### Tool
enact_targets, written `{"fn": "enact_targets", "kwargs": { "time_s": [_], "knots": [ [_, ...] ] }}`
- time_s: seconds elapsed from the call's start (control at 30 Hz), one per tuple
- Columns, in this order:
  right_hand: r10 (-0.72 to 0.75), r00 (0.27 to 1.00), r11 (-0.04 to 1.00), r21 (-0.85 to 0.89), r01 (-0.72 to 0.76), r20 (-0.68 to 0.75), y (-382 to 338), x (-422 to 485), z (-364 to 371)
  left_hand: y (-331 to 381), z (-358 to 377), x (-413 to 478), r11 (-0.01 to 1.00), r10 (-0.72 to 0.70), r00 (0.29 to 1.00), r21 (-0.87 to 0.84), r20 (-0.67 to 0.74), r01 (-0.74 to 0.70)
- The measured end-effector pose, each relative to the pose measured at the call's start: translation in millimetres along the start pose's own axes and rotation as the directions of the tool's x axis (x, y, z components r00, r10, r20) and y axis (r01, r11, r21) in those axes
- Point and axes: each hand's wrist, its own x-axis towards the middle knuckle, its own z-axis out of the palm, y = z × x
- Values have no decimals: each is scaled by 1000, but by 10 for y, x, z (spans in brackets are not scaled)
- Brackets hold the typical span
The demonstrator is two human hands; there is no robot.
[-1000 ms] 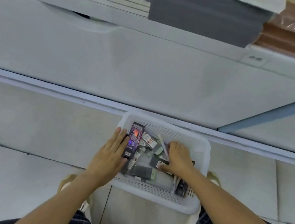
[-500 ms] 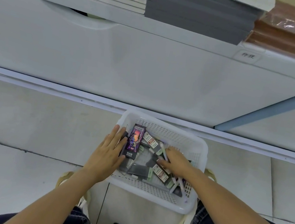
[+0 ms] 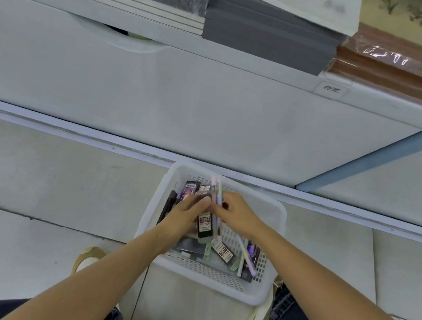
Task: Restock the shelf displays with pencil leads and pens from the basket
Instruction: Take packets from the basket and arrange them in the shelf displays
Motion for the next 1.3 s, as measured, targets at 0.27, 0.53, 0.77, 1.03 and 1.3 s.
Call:
{"fn": "enact_targets", "kwargs": {
  "time_s": [0.27, 0.53, 0.77, 1.03, 1.3],
  "knots": [
    [64, 998, 996, 59, -63, -16, 142, -17, 43, -126, -24, 28, 1000, -14, 999, -21, 36, 15],
    [117, 993, 961, 249, -121, 31, 201, -82, 81, -141, -96, 43, 997, -23, 984, -74, 174, 36],
    [286, 950, 953, -65, -295, -124, 461, -136, -161, -204, -328, 73, 998, -63, 998, -9, 3, 63],
    [79, 951, 940, -296, -171, -300, 393, 53, 20, -136, -463, 66, 997, 44, 973, -55, -228, -58],
    [162, 963, 953, -220, -209, -214, 387, 295, 512, -38, -708, -12, 987, 130, 921, -37, -367, -154]
  ]
}}
